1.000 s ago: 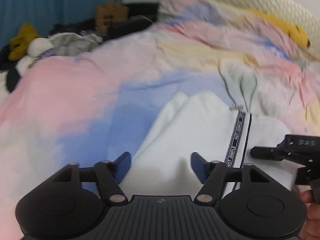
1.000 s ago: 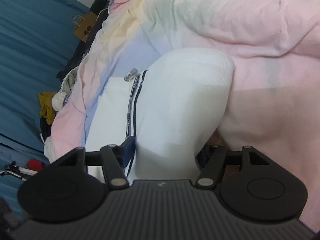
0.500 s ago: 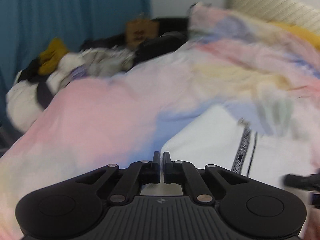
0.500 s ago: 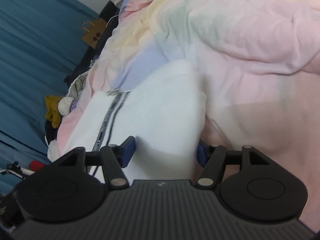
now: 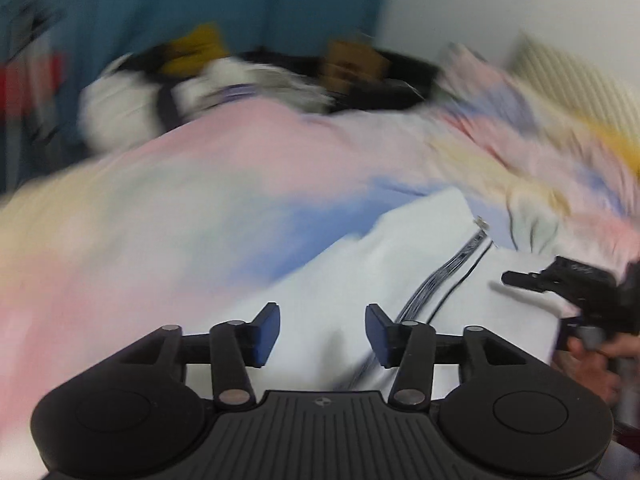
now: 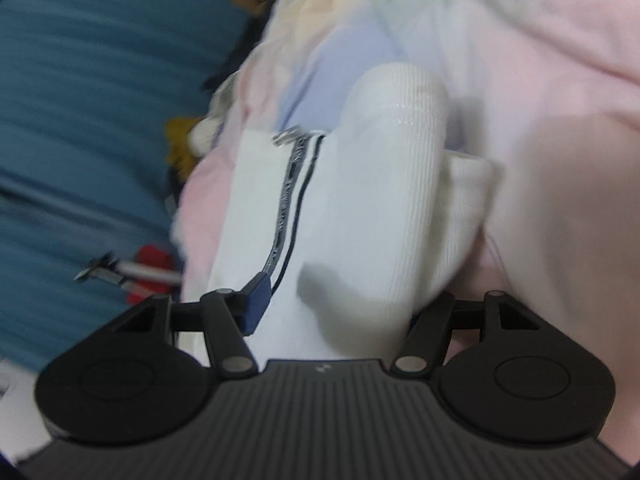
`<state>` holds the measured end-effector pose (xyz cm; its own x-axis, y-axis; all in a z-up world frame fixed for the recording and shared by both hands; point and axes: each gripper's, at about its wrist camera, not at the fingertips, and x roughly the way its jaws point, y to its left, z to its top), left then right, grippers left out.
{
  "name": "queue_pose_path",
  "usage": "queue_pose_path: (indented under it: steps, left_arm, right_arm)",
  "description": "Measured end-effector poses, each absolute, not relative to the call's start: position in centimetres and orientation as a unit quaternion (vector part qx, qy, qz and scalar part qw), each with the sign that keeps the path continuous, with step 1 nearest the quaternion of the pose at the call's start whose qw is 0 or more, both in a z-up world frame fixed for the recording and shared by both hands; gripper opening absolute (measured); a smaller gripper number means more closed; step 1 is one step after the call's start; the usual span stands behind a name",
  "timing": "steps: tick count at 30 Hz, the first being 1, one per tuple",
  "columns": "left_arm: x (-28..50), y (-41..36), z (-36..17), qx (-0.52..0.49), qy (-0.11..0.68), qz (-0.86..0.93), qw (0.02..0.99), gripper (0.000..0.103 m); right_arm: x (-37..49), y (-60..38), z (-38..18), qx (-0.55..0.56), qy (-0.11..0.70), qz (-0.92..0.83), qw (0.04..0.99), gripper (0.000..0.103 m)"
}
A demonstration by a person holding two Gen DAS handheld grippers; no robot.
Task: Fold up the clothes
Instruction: 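Lift the cuff with the right gripper while the left gripper hovers over the folded sweatpants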
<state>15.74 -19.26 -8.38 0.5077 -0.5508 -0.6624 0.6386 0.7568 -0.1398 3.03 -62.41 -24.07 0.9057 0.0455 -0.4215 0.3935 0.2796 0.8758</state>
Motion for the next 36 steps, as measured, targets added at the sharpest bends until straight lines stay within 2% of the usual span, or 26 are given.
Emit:
queue_pose_path:
  steps: [3, 5, 7, 10, 13, 21, 29, 36]
  left_arm:
    - [12.6, -9.9, -8.7, 0.013, 0.376, -0.264, 0.888, 0.051]
    - [10.6, -4.7, -9.1, -0.004, 0.389, -0.203, 0.899, 0.052]
    - [8.6, -0.9, -9.3, -0.008, 0.383, -0.147, 0.912, 0.052]
    - [6.2, 2.9, -9.6, -0.04, 0.369, -0.102, 0.923, 0.053]
    - [5.4, 4.1, -9.9, -0.07, 0.365, -0.095, 0.924, 0.053]
    - [6.0, 3.4, -12.6, -0.029, 0.372, -0.095, 0.923, 0.054]
    - [6.2, 4.5, -13.2, -0.038, 0.385, -0.115, 0.915, 0.054]
    - [6.1, 5.2, -11.5, -0.049, 0.374, -0.125, 0.918, 0.054]
  right_arm:
    - [2.6, -62.9, -25.4, 0.605, 0.156, -0.093, 0.775, 0.052]
    - [2.8, -62.8, -25.1, 0.604, 0.152, -0.102, 0.775, 0.05]
    - [3.4, -62.6, -24.5, 0.581, 0.163, -0.118, 0.789, 0.029]
    - [3.9, -62.3, -24.2, 0.554, 0.17, -0.133, 0.804, 0.022]
    - [4.5, -62.0, -23.7, 0.525, 0.178, -0.148, 0.819, 0.018]
    - [5.8, -59.3, -19.4, 0.377, 0.188, -0.207, 0.883, 0.016]
    - [5.8, -52.8, -10.0, 0.241, 0.112, -0.228, 0.937, 0.016]
    - [4.7, -38.6, -2.9, 0.059, 0.048, -0.115, 0.99, 0.016]
